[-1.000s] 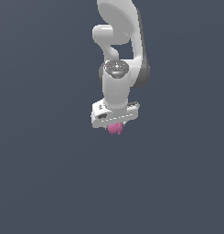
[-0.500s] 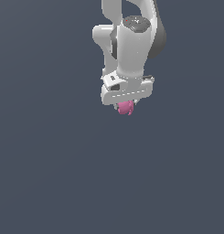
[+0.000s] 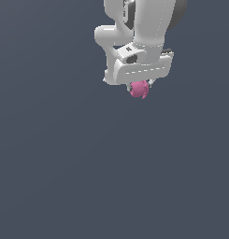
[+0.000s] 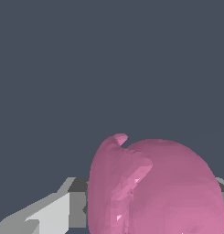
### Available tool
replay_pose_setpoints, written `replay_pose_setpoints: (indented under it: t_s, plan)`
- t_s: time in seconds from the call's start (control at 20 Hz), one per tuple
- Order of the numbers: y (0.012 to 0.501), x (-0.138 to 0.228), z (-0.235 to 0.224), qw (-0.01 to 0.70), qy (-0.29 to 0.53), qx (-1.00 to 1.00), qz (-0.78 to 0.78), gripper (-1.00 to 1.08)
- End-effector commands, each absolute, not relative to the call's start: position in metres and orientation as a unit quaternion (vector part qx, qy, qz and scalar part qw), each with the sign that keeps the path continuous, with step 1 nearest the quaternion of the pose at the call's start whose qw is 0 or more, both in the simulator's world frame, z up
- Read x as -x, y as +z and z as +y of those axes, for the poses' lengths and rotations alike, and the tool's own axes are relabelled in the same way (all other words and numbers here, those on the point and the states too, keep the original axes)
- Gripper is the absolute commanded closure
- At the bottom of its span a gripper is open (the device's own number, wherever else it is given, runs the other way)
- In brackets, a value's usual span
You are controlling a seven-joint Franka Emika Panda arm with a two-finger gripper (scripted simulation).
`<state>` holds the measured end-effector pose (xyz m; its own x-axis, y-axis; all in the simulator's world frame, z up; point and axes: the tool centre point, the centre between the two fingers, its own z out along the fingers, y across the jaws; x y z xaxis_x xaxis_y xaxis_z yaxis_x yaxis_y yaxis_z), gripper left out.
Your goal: Pick up the object and move it to a goal position.
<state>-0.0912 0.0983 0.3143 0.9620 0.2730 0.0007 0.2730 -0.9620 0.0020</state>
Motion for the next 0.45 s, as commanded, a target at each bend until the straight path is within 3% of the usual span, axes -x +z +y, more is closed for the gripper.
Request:
replay_pose_setpoints:
  t_s: [0.0,0.4]
  plan:
    - [0.328,0.098,0.105,0.001,0.000,-0.991,0.137,1.08]
    - [0.344,0.103,0.114,0.000,0.000,-0.991,0.137,1.08]
